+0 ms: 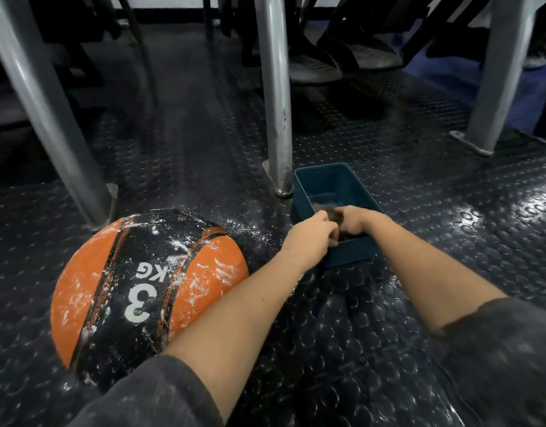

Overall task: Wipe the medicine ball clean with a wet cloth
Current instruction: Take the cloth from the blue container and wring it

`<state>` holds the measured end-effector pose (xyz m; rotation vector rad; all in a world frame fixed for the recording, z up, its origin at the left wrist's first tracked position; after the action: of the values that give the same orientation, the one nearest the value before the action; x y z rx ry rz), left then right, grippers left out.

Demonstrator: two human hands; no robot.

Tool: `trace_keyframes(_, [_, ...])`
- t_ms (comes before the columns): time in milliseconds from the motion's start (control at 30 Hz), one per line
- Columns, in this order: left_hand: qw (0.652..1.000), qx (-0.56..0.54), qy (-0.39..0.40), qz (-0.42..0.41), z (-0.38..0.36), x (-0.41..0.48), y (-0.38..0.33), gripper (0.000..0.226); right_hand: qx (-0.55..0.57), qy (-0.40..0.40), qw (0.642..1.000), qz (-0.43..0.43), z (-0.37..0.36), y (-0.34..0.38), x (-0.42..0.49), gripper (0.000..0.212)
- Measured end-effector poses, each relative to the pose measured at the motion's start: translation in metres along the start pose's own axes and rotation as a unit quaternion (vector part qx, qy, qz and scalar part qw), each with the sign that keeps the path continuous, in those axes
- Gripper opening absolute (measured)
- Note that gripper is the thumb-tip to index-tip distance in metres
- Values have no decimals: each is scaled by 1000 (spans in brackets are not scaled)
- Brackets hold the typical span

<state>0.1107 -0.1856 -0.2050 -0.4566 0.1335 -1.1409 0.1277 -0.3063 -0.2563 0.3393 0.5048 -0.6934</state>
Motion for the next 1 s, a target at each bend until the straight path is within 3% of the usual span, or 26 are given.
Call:
trace_keyframes(100, [1000,2,-4,-1,3,-1,-1,14,-90,-33,995,-24,-10,-3,12,48])
trace_keyframes(200, [1000,5,-7,2,5,-1,-1,14,-100,-75,991,-41,-7,1,6,36])
trace_keyframes(400, [999,20,29,16,4,5,-2,12,-1,-170,985,-30,22,-1,-13,33])
trace_keyframes(533, [998,-2,48,38,10,11,2,25,95,-208,973,-11,56,-6,-37,34])
trace_keyframes(633, [986,-129,-36,94,27,7,6,40,164,-220,962,10,75,-10,-60,43])
trace_keyframes(733, [950,-239,-145,135,56,-9,2,46,208,-228,950,50,90,-8,-98,52])
trace_keyframes(867, [898,-342,-232,151,99,-36,-10,57,228,-218,942,118,99,12,-156,53])
trace_keyframes(1000, [867,-370,-305,136,150,-77,-22,38,217,-201,937,188,95,46,-216,53])
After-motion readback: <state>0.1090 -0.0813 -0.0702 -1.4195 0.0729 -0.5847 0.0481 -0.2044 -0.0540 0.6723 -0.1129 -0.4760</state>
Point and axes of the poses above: each hand's wrist, its own x-axis towards the middle knuckle, its own z-axis out of the back of the hand, y = z × x, the point moved 8 cm from there along x, towards the middle knuckle, and after that the axes turned 12 degrees about -z, right-handed, at the moved point
